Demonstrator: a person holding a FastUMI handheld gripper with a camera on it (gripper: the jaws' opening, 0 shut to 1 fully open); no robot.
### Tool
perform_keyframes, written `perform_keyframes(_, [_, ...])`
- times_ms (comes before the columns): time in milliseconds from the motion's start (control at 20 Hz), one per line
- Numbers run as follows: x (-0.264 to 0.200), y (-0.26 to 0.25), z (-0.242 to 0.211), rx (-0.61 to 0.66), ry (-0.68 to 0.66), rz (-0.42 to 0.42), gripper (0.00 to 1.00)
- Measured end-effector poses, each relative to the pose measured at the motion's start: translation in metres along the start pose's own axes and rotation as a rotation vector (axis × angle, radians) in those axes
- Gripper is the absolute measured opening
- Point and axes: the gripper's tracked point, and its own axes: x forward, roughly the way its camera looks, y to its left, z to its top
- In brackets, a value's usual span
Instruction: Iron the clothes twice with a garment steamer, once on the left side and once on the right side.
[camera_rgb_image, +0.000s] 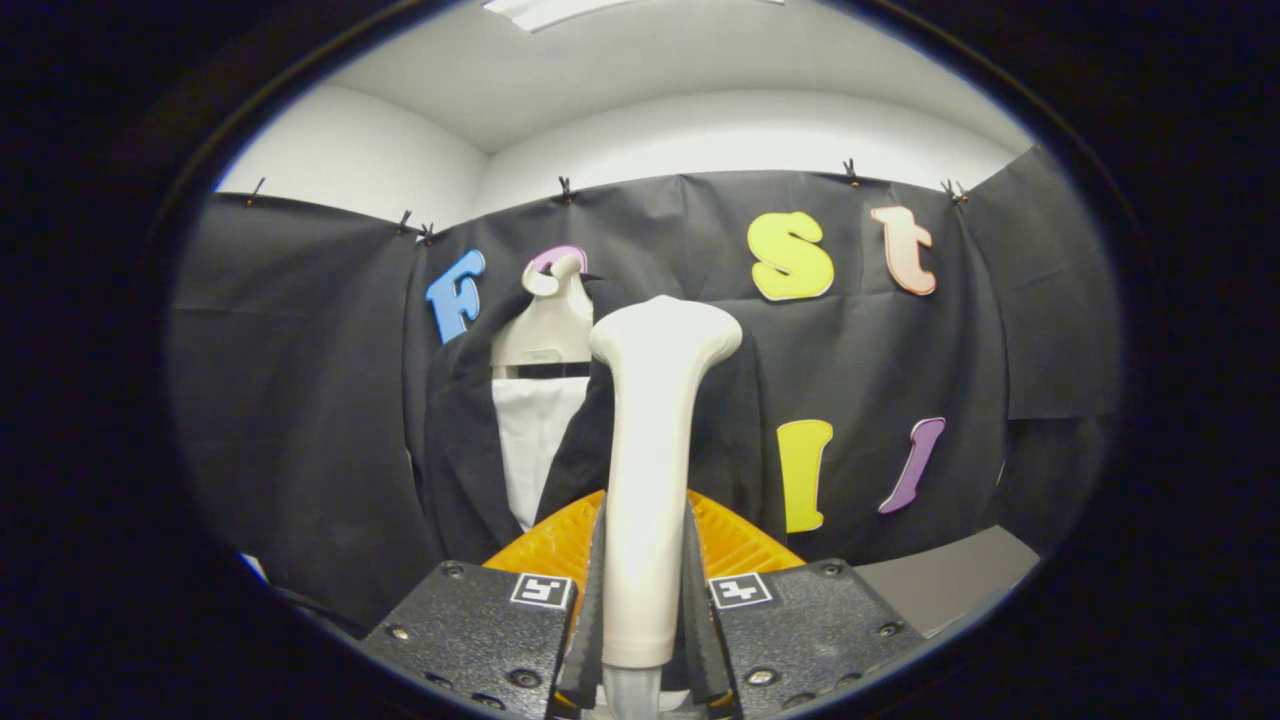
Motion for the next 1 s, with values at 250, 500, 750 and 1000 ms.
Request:
perform_keyframes(250, [-0.002,-0.004,-0.029,-0.001,0.047,-0.006,0.37])
perform_keyframes(500, [-0.009,-0.008,-0.062,-0.008,0.096,-0.002,0.37])
perform_keyframes(750, [-0.017,-0.008,-0.106,-0.003,0.165,0.005,0.37])
perform_keyframes(1000, [-0.023,-0.006,-0.147,-0.007,0.227,0.002,0.37])
